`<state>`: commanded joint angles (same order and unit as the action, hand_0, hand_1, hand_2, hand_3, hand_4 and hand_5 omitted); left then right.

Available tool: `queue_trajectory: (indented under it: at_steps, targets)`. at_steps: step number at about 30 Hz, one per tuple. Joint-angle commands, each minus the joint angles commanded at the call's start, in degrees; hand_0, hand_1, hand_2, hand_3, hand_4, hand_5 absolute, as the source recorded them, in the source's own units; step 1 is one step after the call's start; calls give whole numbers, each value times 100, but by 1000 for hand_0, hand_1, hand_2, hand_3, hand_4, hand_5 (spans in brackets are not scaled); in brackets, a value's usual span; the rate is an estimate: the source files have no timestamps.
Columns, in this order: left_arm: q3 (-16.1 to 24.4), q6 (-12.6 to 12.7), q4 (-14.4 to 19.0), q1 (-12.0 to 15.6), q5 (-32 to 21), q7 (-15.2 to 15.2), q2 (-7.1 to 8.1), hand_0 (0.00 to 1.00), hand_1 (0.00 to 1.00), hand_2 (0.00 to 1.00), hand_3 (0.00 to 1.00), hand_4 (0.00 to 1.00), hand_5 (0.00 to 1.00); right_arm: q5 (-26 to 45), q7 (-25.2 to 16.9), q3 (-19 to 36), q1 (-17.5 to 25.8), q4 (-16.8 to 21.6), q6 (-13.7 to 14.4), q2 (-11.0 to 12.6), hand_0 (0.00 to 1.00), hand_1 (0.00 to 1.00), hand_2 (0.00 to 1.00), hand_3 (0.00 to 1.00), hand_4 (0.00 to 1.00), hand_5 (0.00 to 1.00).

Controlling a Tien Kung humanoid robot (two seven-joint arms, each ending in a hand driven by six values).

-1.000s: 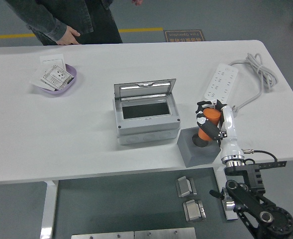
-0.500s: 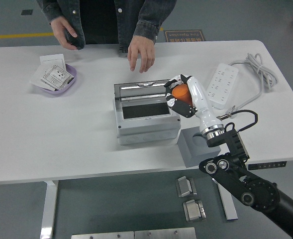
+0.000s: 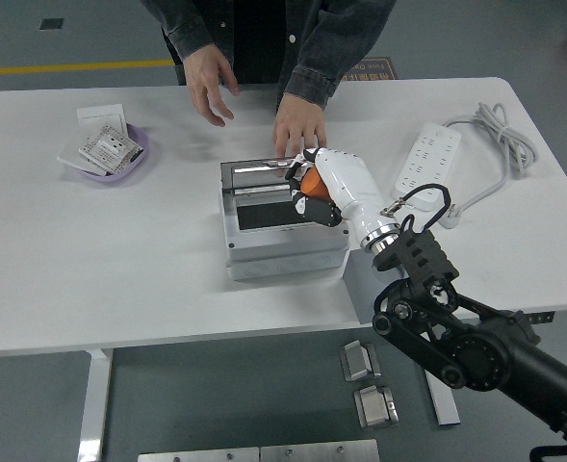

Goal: Pick up the cylinder from the cube,place it in the box,flap close box

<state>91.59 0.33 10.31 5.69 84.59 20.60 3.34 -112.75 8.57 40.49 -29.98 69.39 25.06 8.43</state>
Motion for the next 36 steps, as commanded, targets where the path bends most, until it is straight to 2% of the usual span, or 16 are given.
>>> queue_trajectory:
  at_steps: [15, 27, 36]
  targets:
    - [16, -11, 0, -34, 45, 8, 17, 639, 641, 526, 619, 666, 321, 51, 159, -880, -779, -633, -309, -228, 133, 193, 263, 305, 2, 2]
    - [11, -23, 0, -69, 80, 12, 31, 638, 641, 526, 619, 665, 322, 234, 76, -1488, -1326, -1174, -421, -403, 131, 194, 263, 306, 2, 2]
    - [-3, -35, 0, -114, 106, 2, 40, 638, 641, 526, 619, 664, 322, 339, -117, -1759, -1563, -1324, -443, -291, 131, 194, 263, 307, 2, 2]
